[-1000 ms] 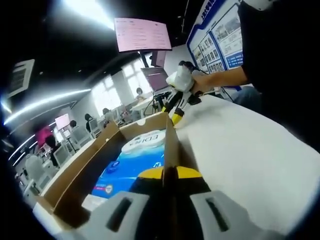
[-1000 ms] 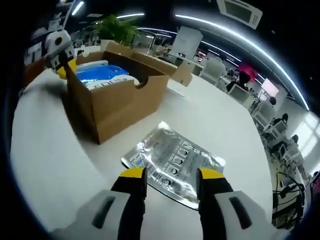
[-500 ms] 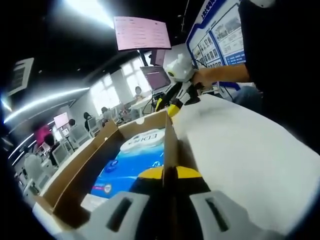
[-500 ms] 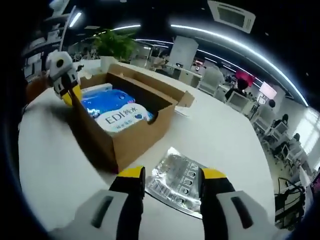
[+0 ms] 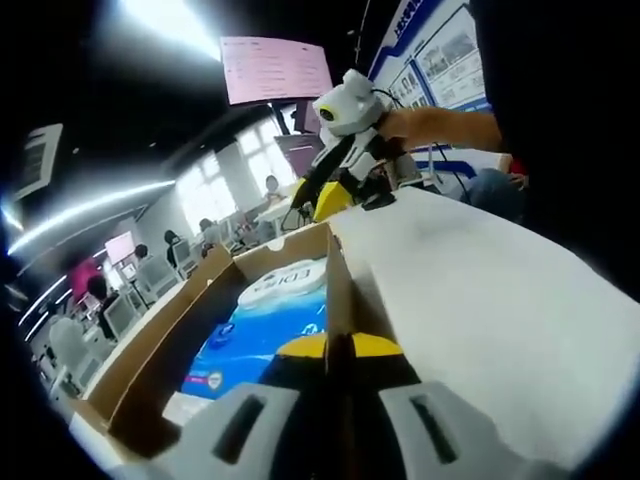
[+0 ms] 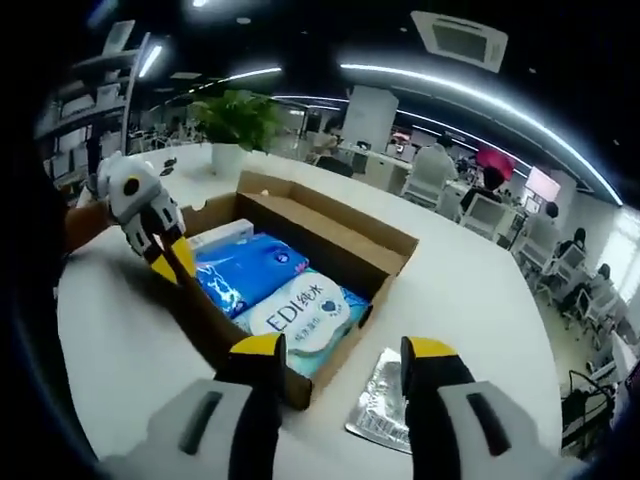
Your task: Operate the shoe box by opening the lid, removing the specified soft item, and placing it in the target area until the item is outside and the box remains undamaged.
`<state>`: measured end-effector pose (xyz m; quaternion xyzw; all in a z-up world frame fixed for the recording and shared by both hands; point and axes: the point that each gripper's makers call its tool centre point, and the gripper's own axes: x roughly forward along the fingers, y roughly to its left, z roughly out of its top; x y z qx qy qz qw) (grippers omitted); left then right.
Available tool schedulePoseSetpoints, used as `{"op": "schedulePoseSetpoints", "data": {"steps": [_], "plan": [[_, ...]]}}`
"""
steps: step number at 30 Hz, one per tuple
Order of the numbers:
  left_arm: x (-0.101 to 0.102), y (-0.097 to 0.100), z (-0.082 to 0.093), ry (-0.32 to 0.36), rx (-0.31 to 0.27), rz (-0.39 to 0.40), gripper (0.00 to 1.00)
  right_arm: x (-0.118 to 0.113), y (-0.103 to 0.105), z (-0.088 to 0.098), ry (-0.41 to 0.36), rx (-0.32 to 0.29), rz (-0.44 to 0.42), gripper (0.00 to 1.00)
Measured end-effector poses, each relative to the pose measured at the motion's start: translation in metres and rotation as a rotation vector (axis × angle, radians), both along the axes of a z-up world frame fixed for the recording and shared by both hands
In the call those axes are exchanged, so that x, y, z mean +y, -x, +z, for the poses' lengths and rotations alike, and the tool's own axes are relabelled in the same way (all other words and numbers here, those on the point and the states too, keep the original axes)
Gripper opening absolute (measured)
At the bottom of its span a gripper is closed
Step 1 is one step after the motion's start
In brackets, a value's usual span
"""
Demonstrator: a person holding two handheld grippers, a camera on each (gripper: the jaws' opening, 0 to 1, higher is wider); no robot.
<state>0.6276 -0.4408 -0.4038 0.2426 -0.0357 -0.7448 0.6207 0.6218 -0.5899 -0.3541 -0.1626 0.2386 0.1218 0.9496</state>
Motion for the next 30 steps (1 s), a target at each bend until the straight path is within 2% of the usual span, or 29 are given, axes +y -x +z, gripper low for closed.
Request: {"op": "schedulePoseSetpoints", "data": {"steps": [2, 5, 7, 10, 12, 15, 20, 22, 30], "plan": [[0.0, 0.001, 0.0, -0.001, 0.005, -0.002, 0.05, 0.009, -0.002, 0.004, -0.005, -0.004, 0.002, 0.48], [0.0, 0.001, 0.0, 0.0, 0.005, -0.002, 0.05, 0.023, -0.003, 0.006, -0.068, 0.003, -0.01, 0.5], [0.0, 0.002, 0.0, 0.002, -0.002, -0.005, 0.05, 0.029, -0.005, 0.005, -0.078, 0.011, -0.023, 0.52], [0.0, 0.001, 0.0, 0.003, -0.002, -0.005, 0.05, 0.03, -0.005, 0.0, -0.039, 0.037, -0.038, 0.47], [0.0, 0.001, 0.001, 0.005, -0.003, -0.001, 0.05, 0.031, -0.007, 0.002, -0.035, 0.027, -0.038, 0.44], [0.0, 0.0, 0.001, 0.005, -0.004, 0.0, 0.05, 0.037, -0.011, -0.005, -0.055, 0.065, -0.04, 0.5], [0.0, 0.0, 0.0, 0.005, -0.006, 0.0, 0.05, 0.042, -0.019, -0.007, -0.016, 0.09, -0.035, 0.53], [0.0, 0.0, 0.0, 0.003, 0.0, 0.003, 0.05, 0.048, -0.022, -0.008, -0.041, 0.105, -0.023, 0.56], [0.0, 0.0, -0.001, 0.004, -0.001, 0.001, 0.06, 0.051, -0.028, -0.017, -0.034, 0.142, -0.031, 0.58]]}}
